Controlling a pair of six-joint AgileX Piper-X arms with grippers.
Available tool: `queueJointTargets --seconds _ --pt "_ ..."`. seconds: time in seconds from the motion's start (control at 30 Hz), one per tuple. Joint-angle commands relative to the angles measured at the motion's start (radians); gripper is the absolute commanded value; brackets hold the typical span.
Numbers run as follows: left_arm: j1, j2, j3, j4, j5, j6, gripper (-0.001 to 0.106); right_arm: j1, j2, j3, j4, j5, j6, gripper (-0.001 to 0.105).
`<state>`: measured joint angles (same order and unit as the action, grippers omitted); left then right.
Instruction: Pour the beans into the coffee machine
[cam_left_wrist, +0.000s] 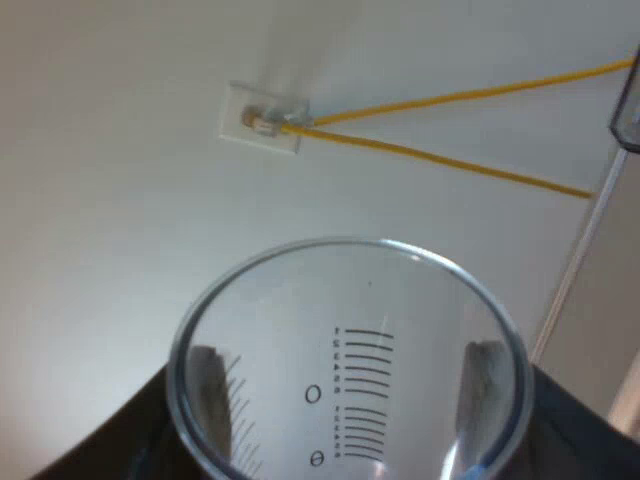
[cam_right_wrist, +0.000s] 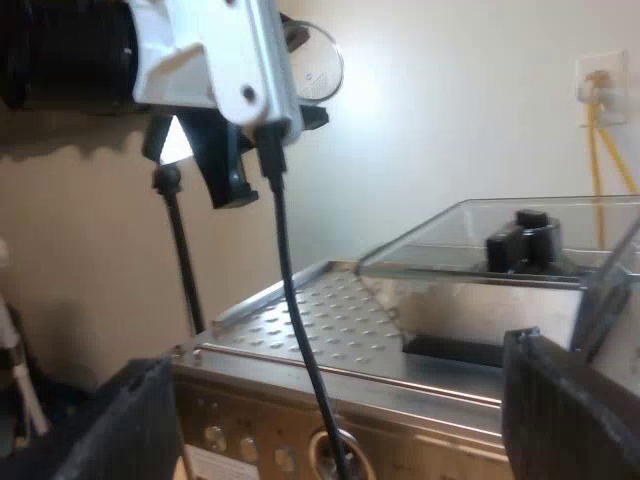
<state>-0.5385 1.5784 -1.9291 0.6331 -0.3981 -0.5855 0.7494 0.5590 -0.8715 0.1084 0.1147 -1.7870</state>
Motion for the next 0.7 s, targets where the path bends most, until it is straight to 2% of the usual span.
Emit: queueJointTargets --seconds 0.03,0.17,0.2,0.27,0.37,0.47,0.7 --pt "-0.002 -0.038 -0.008 0.066 -0.016 -0.115 0.039 0.001 -0.006 -0.01 -0.007 -0.045 -0.004 0.069" --pt "-0.002 -0.091 -0.008 0.171 -0.016 -0.285 0.039 0.001 -0.006 -0.01 0.014 -0.076 -0.004 0.069" --pt "-0.002 -0.096 -0.008 0.18 -0.016 -0.304 0.039 0.001 -0.006 -0.01 0.025 -0.075 -0.004 0.069" --pt "0.001 -0.13 -0.008 0.242 -0.017 -0.436 0.039 0.001 -0.006 -0.01 0.076 -0.087 -0.004 0.069" --pt "0.007 -0.17 -0.004 0.315 -0.021 -0.55 0.039 0.001 -0.006 -0.01 0.138 -0.144 -0.004 0.069" --pt "0.007 -0.204 0.013 0.373 -0.034 -0.605 0.039 0.001 -0.006 -0.01 0.177 -0.185 -0.004 0.069" --pt "0.007 -0.299 0.111 0.447 -0.037 -0.65 0.039 0.001 -0.006 -0.01 0.227 -0.219 -0.004 0.069"
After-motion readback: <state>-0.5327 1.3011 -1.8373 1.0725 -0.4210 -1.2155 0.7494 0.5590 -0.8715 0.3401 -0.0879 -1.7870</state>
